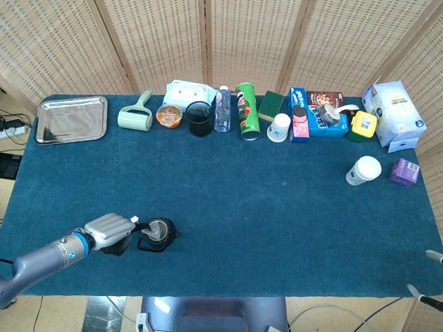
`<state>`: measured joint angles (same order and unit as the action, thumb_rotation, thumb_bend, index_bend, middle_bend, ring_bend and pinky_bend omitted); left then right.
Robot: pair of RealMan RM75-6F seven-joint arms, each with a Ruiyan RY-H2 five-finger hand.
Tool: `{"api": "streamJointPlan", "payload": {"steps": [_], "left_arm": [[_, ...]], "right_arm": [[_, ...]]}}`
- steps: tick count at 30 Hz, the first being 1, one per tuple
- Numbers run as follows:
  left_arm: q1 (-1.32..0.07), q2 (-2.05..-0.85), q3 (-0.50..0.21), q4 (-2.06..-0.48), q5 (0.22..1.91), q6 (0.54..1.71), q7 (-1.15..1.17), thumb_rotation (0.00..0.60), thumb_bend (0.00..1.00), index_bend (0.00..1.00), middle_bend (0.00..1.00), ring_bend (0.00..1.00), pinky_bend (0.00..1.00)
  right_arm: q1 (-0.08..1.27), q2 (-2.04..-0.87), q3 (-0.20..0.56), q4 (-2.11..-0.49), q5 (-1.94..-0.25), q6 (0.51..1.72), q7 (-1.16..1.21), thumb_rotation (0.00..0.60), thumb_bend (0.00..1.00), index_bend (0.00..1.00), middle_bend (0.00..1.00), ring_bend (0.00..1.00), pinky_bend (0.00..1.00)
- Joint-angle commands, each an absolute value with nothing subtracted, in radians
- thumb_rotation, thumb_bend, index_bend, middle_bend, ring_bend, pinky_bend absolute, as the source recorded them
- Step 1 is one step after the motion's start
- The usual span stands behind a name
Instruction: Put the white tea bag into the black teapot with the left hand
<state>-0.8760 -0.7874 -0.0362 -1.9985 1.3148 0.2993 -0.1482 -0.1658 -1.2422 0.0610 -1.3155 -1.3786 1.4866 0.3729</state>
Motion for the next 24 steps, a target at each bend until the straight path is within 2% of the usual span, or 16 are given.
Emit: {"api": "streamJointPlan", "payload": {"steps": [1,8,15,24], "left_arm": [[-0.888,-0.8,-0.028,-1.985,1.296,0.285,-0.14,0.6,1.0,0.13,1.0,1.0,0.98],[-0.909,-0.827,-0.006,-1.961,1.256,0.264,-0.121,0.6,1.0,0.13,1.0,1.0,0.98],[-0.946,-0.865,0.016,-1.929,1.203,0.244,-0.101,0.6,1.0,0.05,1.0,1.0,0.98],[-0.993,-0.904,0.05,-1.905,1.144,0.239,-0.076,0.6,1.0,0.04,1.0,1.0,0.98]], "right_arm": [[-0.167,-1.243,0.062,-1.313,-1.378,1.488,0.375,0.6,0.19,0.25,0.28,0.2,0.15],[-0.166,-1.246,0.062,-1.308,-1.378,1.484,0.379,0.6,0.18,0.25,0.28,0.19,0.15],[-0.169,-1.247,0.063,-1.301,-1.374,1.481,0.385,0.6,0.19,0.25,0.29,0.2,0.16],[-0.171,-1.248,0.065,-1.295,-1.369,1.477,0.391,0.6,0.19,0.25,0.29,0.2,0.16]]}}
